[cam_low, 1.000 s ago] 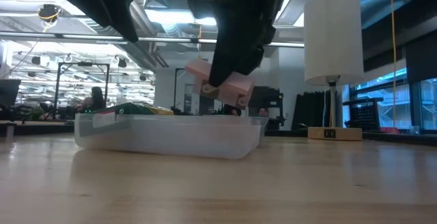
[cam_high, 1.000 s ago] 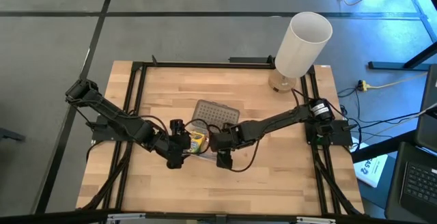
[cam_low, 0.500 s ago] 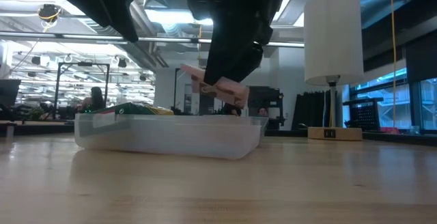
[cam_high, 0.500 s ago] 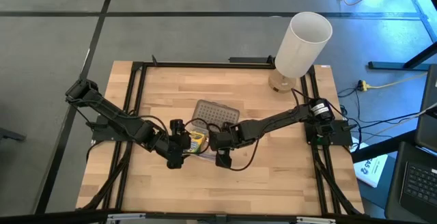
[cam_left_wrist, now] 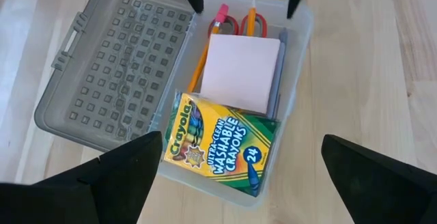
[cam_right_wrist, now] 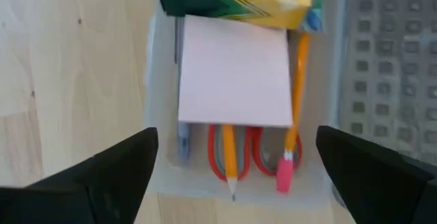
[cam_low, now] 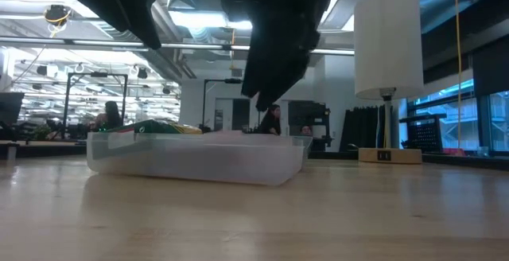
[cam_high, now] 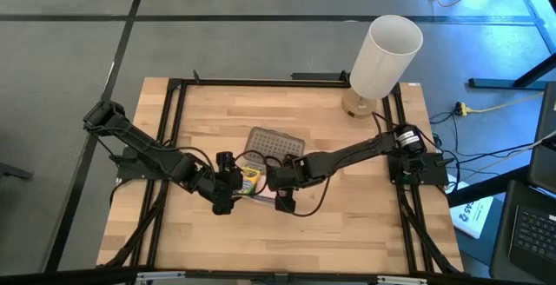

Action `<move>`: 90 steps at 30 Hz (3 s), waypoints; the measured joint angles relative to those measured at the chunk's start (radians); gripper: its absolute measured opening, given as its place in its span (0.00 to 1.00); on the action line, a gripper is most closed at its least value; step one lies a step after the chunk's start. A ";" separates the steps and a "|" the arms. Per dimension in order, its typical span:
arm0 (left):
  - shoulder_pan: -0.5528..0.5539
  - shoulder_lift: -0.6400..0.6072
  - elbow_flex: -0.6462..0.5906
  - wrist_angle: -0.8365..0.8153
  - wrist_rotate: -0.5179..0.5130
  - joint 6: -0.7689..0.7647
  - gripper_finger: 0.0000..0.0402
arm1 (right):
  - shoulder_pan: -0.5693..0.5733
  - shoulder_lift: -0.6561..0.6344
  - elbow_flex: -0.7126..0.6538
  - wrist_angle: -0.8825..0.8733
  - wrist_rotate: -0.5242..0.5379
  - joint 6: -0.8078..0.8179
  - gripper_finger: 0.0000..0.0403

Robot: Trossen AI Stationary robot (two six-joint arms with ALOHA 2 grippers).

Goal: Pack school essentials
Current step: Close the black supply box

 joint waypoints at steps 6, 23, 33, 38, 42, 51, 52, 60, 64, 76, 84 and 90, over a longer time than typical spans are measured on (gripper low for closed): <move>0.000 0.000 0.000 -0.001 0.000 0.000 0.98 | 0.001 -0.038 0.000 -0.086 -0.041 0.034 0.98; 0.000 0.000 -0.001 0.000 0.000 0.000 0.98 | 0.004 -0.128 0.001 -0.500 0.103 0.144 0.98; 0.031 0.000 -0.001 -0.007 -0.037 -0.015 0.98 | -0.102 -0.135 -0.060 -0.475 0.114 0.121 0.98; 0.090 0.001 -0.001 -0.082 -0.004 -0.069 0.98 | -0.161 -0.135 -0.125 -0.471 0.102 0.116 0.98; 0.148 0.003 -0.019 -0.124 0.043 -0.136 0.98 | -0.199 -0.135 -0.160 -0.467 0.108 0.112 0.98; 0.231 0.003 -0.215 -0.002 0.178 -0.334 0.98 | -0.303 -0.135 -0.241 -0.420 0.175 0.080 0.98; 0.240 0.003 -0.234 0.032 0.182 -0.339 0.98 | -0.314 -0.134 -0.251 -0.412 0.182 0.076 0.98; 0.296 0.003 -0.289 0.127 0.208 -0.338 0.98 | -0.378 -0.134 -0.323 -0.285 0.183 0.033 0.98; 0.307 0.004 -0.289 0.129 0.191 -0.336 0.98 | -0.398 -0.134 -0.357 -0.210 0.183 0.013 0.98; 0.308 0.016 -0.289 0.120 0.168 -0.369 0.98 | -0.421 -0.135 -0.433 -0.137 0.166 -0.009 0.98; 0.308 0.051 -0.289 0.114 0.166 -0.375 0.98 | -0.432 -0.139 -0.451 -0.063 0.136 -0.092 0.98; 0.308 0.075 -0.287 0.112 0.169 -0.392 0.98 | -0.451 -0.137 -0.451 -0.019 0.098 -0.118 0.98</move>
